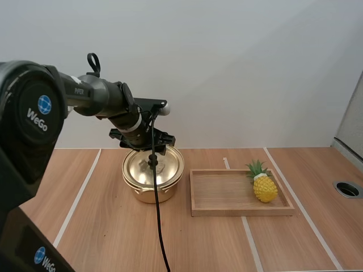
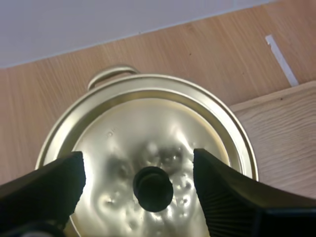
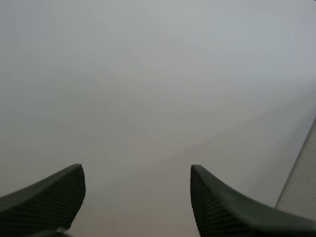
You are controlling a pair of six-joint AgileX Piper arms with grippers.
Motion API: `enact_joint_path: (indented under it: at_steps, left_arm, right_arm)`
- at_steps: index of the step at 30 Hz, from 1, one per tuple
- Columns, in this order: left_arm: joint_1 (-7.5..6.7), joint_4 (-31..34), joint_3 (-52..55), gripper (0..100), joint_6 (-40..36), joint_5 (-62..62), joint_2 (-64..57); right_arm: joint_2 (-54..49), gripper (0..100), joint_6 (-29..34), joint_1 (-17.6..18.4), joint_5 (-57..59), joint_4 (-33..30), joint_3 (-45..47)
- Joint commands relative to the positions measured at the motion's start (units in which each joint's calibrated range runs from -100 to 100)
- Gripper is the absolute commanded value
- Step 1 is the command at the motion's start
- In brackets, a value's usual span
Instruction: Open the pot, put the grape inside, and close it
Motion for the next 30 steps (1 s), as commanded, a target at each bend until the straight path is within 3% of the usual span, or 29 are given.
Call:
enact_joint_path:
  at_steps: [1,7,12,18,19,21,23,30]
  left_arm:
    - [-0.22,0.4,-2.1,100,0.2,-1.1,-2.2]
    - [-0.22,4.0,-8.7,100,-0.2,4.2,-4.0]
    - [-0.15,14.5,-17.6,100,-7.1,3.4,-8.0]
    - [1.35,16.6,-30.1,100,-7.7,2.0,-14.2]
    - [1.78,16.6,-31.7,89,-7.7,0.6,-15.3]
    - [2.54,16.6,-34.2,55,-7.9,-1.8,-17.2]
    - [3.42,16.6,-36.0,4,-9.7,-4.8,-19.3]
    - [5.41,16.6,-38.2,0,-11.3,-15.2,-27.5]
  right_arm:
    - [-0.6,100,0.4,-0.2,-0.2,0.1,-0.2]
    - [-0.6,100,0.4,-0.2,0.4,0.1,-0.2]
    - [-0.6,100,0.0,-0.2,0.4,0.1,-0.2]
    - [-0.6,100,0.0,-0.2,0.4,0.1,-0.2]
    - [-0.6,100,0.0,-0.2,0.4,0.1,-0.2]
    - [-0.6,100,0.0,-0.2,0.4,0.1,-0.2]
    - [-0.6,100,0.0,-0.2,0.4,0.1,-0.2]
    - [-0.6,100,-0.1,-0.2,0.0,0.1,-0.2]
